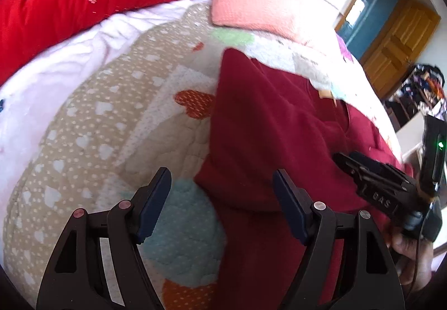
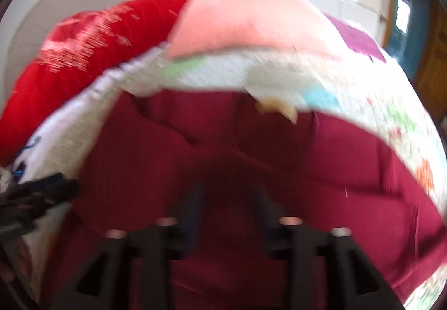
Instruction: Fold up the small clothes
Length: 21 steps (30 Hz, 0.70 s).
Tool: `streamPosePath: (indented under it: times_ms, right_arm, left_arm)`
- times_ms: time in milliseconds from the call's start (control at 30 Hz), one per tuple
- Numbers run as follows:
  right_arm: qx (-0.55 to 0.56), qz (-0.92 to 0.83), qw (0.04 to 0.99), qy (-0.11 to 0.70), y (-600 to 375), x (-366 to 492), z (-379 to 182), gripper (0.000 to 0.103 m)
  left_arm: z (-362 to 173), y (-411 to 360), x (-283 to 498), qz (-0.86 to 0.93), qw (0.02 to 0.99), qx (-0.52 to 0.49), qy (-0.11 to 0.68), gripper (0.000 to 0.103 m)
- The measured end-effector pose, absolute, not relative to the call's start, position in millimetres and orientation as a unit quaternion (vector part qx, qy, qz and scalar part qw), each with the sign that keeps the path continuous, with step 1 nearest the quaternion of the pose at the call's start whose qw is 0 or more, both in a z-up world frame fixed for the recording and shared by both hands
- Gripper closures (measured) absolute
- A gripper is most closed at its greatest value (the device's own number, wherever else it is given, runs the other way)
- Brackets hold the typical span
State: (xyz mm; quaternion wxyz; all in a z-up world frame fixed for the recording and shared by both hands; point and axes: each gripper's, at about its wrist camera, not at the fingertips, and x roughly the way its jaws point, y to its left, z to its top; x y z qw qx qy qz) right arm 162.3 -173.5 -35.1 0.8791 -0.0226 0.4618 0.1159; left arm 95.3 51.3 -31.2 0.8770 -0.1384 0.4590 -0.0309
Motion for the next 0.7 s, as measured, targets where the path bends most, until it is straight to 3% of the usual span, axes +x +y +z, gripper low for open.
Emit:
streamPosePath:
  times_ms: [267,433,700]
  right_arm:
    - [0.020,0.064,0.902,0.426,-211.7,128.1,-13.6,0.054]
    - [0.039,0.015,0.889,0.455,-249.3,121.6,-40.6,0.052]
    - [0.038,0.010,0.893,0.448,-259.0,110.4,-22.0,0.052]
  left_arm:
    - [-28.6,40.7,90.4,-0.041,0.883,-0.125,0.450,0.027]
    - [-24.1,31.6,85.7,-0.057,0.891,-0.122,0.434,0.027]
    - [-16.3,20.1,79.3,-0.071,0.901,-0.115,0.412,0.027]
